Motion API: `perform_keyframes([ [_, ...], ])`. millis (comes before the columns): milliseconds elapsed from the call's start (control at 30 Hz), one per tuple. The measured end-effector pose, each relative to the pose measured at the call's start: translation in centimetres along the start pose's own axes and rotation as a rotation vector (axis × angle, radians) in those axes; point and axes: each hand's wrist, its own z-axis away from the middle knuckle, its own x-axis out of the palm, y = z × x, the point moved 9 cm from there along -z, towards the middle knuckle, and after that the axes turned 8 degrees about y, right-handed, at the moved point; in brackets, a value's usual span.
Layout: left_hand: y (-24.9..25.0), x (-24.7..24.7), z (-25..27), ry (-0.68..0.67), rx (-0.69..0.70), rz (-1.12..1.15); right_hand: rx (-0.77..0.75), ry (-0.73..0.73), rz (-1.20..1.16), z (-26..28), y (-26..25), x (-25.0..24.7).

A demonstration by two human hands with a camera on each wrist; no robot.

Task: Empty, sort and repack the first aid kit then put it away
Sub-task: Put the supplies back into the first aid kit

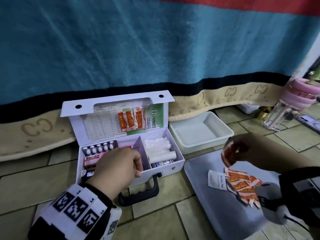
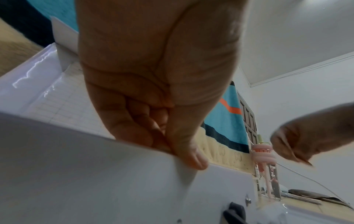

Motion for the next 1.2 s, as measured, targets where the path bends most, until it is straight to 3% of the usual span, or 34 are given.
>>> perform_keyframes([
  [100, 0.1, -0.1, 0.1, 0.006, 0.011, -0.007, -0.159, -0.142, -0.282, -1.0, -7.0, 1.7],
  [267, 0.1, 0.1, 0.0, 0.012, 0.023, -0.024, -0.288, -0.183, -0.393, -6.0, -14.3, 5.7],
  [367, 0.4, -0.1, 0.1, 0.033, 0.036, -0.030, -0.258, -0.012, -0.538, -8.9, -16.3, 4.1],
  [500, 0.6, -0.3, 0.2, 0.030, 0.037, -0.018, -0.213, 0.302, -0.973, -11.3, -17.3, -0.5],
  [600, 0.6, -0.5, 0.3, 0.037, 0.046, -0.019, -0.258, 0.445, -0.767, -12.5, -17.2, -1.4],
  [767, 0.2, -0.4, 0.1, 0.036, 0.029, -0.008, -0.354, 0.415, -0.301, -13.0, -18.3, 0.1],
  [1000, 0.0, 0.0, 0.0, 0.006, -0.004, 0.014, -0.366, 0.279, -0.163, -12.7, -19.3, 0.6],
  [1200, -0.1, 0.1, 0.0, -0.002, -0.012, 0.017, -0.361, 0.277, -0.051, -13.1, -19.2, 0.9],
])
